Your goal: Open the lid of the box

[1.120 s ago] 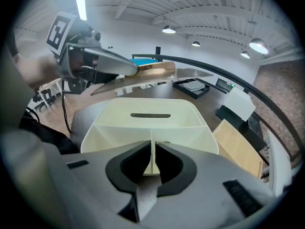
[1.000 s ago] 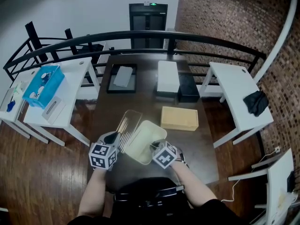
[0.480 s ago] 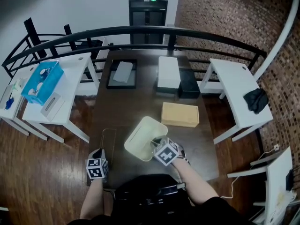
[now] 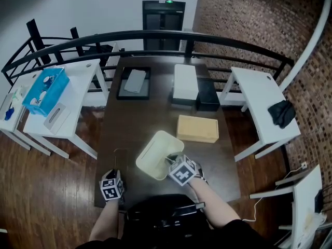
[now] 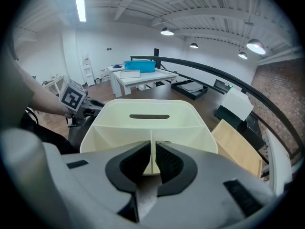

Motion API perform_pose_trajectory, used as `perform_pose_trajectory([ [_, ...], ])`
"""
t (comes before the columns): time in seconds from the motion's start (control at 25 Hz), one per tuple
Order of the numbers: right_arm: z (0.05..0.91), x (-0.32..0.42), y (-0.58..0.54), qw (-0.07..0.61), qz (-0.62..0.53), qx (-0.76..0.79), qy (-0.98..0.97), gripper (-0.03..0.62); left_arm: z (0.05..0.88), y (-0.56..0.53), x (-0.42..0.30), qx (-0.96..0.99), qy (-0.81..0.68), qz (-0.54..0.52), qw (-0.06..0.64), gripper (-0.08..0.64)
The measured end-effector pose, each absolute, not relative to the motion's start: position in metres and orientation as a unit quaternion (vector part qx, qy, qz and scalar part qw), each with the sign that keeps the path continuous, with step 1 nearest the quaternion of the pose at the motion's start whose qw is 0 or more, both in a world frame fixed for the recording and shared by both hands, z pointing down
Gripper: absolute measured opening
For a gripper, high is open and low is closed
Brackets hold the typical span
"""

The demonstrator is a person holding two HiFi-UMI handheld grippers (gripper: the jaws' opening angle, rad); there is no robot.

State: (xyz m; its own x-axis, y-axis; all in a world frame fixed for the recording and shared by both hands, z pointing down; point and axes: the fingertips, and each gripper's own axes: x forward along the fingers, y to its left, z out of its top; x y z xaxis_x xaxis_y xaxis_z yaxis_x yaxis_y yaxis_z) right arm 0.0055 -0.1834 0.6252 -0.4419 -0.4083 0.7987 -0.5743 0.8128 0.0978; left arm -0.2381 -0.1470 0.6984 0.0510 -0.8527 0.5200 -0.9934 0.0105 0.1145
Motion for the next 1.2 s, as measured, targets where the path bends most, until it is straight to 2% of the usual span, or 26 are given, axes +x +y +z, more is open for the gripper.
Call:
perform_pose_trajectory([
  [0.04,0.626,0.007,-0.184,0.441,0.093,0.295,-0.842,0.038,0.693,-0.148,-0.236,0.693,-0.669,0.137,0.231,0.119],
  [0.08,0.630,0.011,-0.185,0.444,0.094,0.302,-0.839,0.040,0.687,-0.149,-0.236,0.697,-0.668,0.123,0.228,0.166],
  [0.24,0.633,0.015,-0.187,0.439,0.099,0.315,-0.836,0.044,0.640,-0.149,-0.239,0.710,-0.673,0.074,0.194,0.166],
  [0.4,0.618,0.008,-0.185,0.403,0.134,0.309,-0.851,0.044,0.569,-0.145,-0.245,0.720,-0.679,0.000,0.144,0.165],
  [0.56,0.589,0.022,-0.189,0.331,0.137,0.329,-0.874,0.044,0.511,-0.139,-0.241,0.736,-0.667,-0.058,0.102,0.153],
  [0.64,0.557,0.039,-0.191,0.264,0.116,0.357,-0.888,0.044,0.486,-0.133,-0.235,0.748,-0.653,-0.084,0.084,0.135],
  [0.76,0.507,0.086,-0.191,0.141,0.116,0.419,-0.890,0.044,0.456,-0.120,-0.223,0.775,-0.615,-0.131,0.069,0.058],
  [0.8,0.495,0.107,-0.190,0.102,0.122,0.443,-0.882,0.028,0.450,-0.116,-0.219,0.784,-0.601,-0.143,0.067,0.007],
  [0.84,0.486,0.128,-0.189,0.066,0.129,0.467,-0.872,0.005,0.446,-0.112,-0.215,0.791,-0.590,-0.150,0.066,0.000],
  [0.92,0.471,0.168,-0.181,0.010,0.132,0.510,-0.850,0.005,0.444,-0.107,-0.210,0.798,-0.580,-0.151,0.065,0.000],
  [1.04,0.458,0.212,-0.161,-0.035,0.113,0.560,-0.820,0.003,0.447,-0.106,-0.207,0.801,-0.576,-0.145,0.068,0.000],
  [1.2,0.457,0.233,-0.140,-0.043,0.091,0.591,-0.801,0.002,0.448,-0.108,-0.201,0.807,-0.567,-0.149,0.074,0.000],
])
